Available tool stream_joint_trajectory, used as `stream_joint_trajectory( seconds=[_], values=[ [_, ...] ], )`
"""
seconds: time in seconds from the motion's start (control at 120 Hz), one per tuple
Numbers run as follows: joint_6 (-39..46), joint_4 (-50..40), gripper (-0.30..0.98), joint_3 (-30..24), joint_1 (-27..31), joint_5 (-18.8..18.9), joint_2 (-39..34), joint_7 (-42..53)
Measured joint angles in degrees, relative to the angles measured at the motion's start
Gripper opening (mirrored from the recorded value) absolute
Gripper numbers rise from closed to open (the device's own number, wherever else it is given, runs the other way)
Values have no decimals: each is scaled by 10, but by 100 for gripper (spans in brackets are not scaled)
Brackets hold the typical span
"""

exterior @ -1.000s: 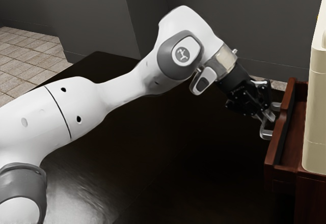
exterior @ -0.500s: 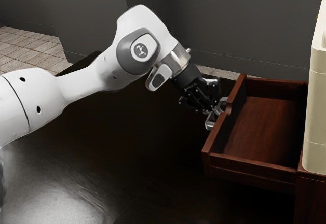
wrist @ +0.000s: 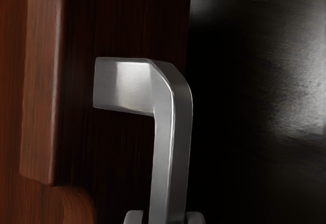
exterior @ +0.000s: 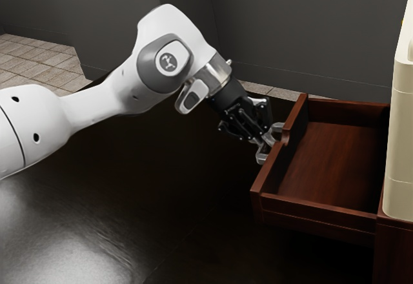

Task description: Pull the drawer handle with one arm to open the drawer

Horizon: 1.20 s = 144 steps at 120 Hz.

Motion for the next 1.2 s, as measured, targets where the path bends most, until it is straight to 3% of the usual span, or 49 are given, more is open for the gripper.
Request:
stream_joint_trajectory(
  seconds=[0.367,0.542,0.633,0.767,0.908,1.0,1.1,1.2],
  values=[
    [-4,-14,13,-1,3,12,-18,0],
    [-5,-39,25,-1,1,23,-74,0],
    [-13,-51,29,0,-1,54,-125,-3],
    [-61,-53,39,5,-9,150,-197,-59],
    [-155,-48,53,37,-52,230,-226,-194],
    [-211,-47,59,52,-42,279,-246,-307],
    [-250,-45,62,56,-12,301,-252,-420],
    [-272,-44,65,67,-11,300,-250,-515]
  ],
)
